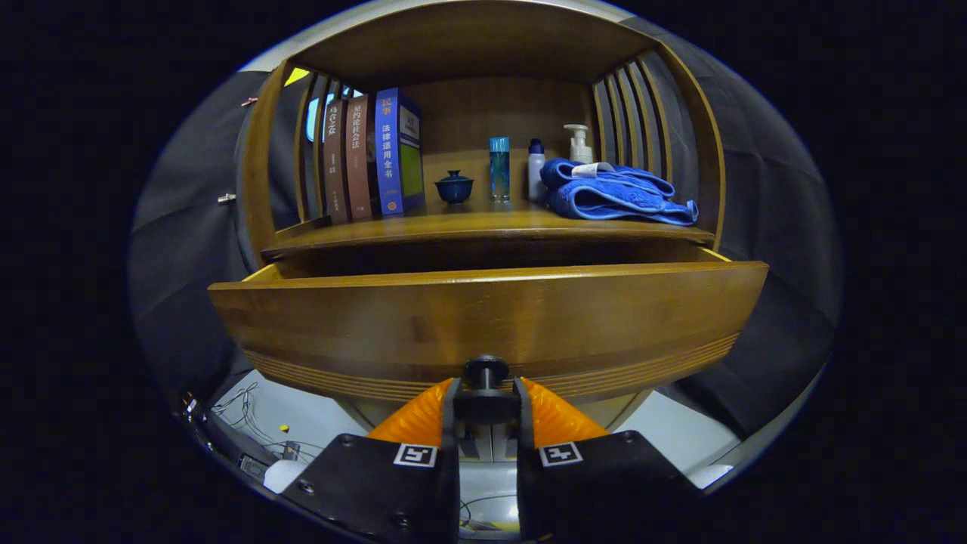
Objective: Pull open the drawer, take out the items inside it, and place them on the countertop above the cabinet.
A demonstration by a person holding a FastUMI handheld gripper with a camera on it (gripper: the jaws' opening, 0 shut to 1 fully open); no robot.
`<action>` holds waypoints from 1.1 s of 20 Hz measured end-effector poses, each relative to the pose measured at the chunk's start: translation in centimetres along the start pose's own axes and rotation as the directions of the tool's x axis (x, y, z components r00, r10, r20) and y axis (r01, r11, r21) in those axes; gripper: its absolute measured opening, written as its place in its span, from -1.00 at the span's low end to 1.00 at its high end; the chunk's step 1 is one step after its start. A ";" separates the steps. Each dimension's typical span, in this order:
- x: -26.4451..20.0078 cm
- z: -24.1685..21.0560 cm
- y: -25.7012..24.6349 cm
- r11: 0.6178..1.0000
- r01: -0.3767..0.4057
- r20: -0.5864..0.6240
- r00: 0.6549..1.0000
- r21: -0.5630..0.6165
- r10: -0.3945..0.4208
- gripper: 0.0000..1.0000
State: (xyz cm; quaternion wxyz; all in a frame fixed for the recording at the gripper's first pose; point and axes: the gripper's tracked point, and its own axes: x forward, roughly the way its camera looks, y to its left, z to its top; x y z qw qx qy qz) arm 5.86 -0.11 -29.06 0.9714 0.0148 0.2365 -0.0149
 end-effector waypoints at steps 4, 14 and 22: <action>-2.9 -1.2 -0.1 1.000 -0.011 -0.020 1.000 -0.003 0.010 -0.32; -7.5 -4.3 -0.5 1.000 -0.014 -0.085 0.996 0.024 0.016 -0.32; -9.0 -4.7 -0.3 0.998 -0.018 -0.150 0.988 0.066 0.028 0.01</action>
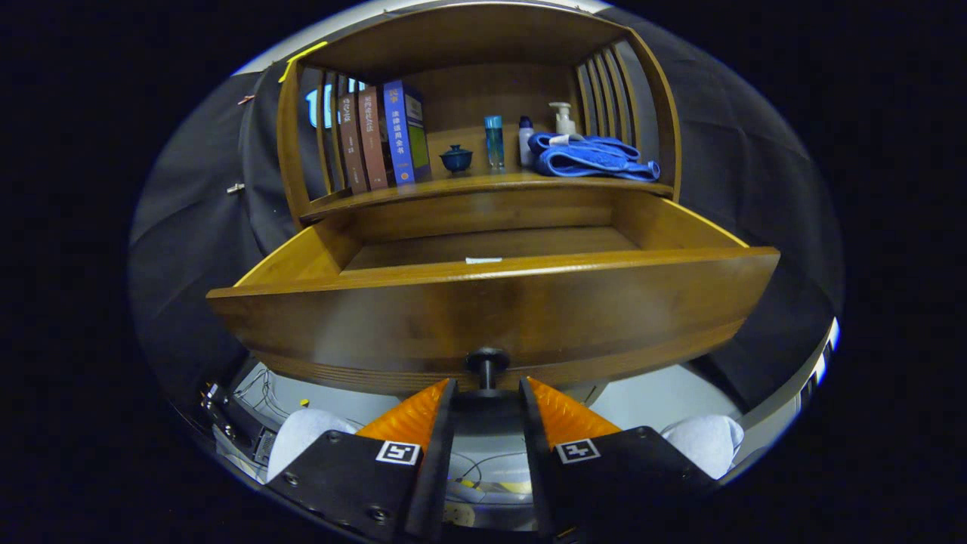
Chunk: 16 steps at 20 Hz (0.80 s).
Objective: Pull open the drawer, take out the items inside it, and place them on the countertop above the cabinet.
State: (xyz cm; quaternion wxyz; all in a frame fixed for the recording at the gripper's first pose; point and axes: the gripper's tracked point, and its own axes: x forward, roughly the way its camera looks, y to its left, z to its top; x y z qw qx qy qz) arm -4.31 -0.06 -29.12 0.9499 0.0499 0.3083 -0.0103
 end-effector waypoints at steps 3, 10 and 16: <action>-3.8 2.7 1.0 0.998 -0.019 0.025 1.000 0.055 0.018 1.00; -4.5 15.0 2.6 0.999 -0.016 0.144 0.990 0.031 0.012 0.98; 3.5 17.4 2.6 0.999 -0.019 -0.062 0.998 0.047 0.022 0.98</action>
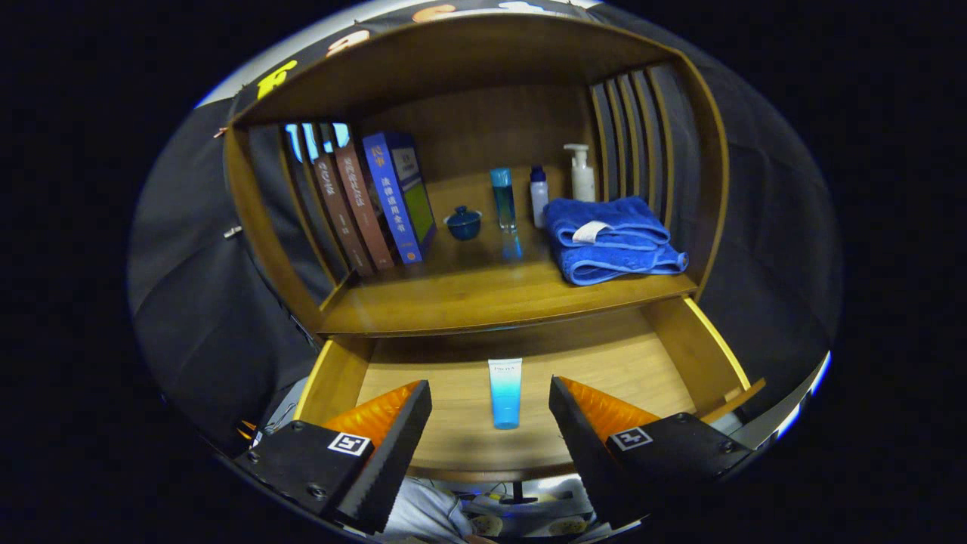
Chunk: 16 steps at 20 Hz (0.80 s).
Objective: Pull open the drawer, take out the items inside it, and place them on the countertop above the cabinet.
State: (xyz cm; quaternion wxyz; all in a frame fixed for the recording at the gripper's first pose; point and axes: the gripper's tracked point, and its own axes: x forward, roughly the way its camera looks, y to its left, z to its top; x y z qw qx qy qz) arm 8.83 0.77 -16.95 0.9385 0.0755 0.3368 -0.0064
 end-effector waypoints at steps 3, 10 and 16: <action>4.4 -0.7 -0.3 0.999 0.016 -0.123 0.992 0.029 -0.013 0.98; 10.6 -7.5 -2.1 0.994 0.109 -0.449 0.888 0.000 -0.098 0.99; 12.3 -10.4 -2.3 0.985 0.134 -0.559 0.811 -0.109 -0.172 0.97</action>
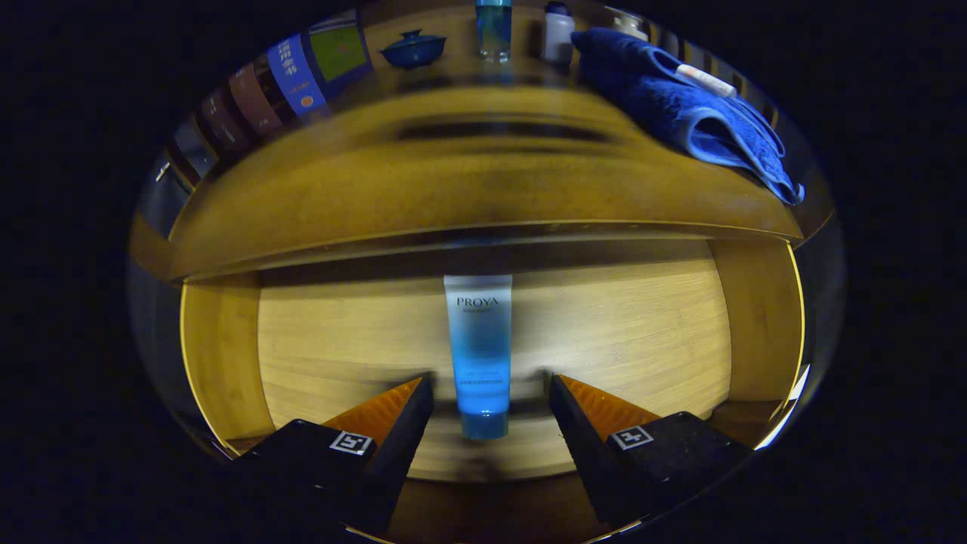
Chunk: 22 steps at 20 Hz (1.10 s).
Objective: Pull open the drawer, take out the items inside it, and place them on the countertop above the cabinet.
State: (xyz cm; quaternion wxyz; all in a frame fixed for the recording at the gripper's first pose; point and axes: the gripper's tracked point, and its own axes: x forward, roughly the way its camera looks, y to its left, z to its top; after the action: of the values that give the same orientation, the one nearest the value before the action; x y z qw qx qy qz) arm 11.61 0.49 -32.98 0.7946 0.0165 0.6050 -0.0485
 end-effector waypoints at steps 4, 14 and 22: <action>0.7 1.3 0.7 1.000 0.000 -0.051 0.999 -0.014 -0.001 0.89; -1.3 0.8 1.1 0.998 -0.033 -0.045 0.999 -0.053 0.030 -0.24; -9.4 0.7 0.5 0.992 -0.113 0.107 0.987 -0.050 0.117 -0.25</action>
State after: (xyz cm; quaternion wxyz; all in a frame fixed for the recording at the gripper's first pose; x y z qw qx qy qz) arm 9.90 1.47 -23.73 0.8282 0.0313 0.5595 0.0100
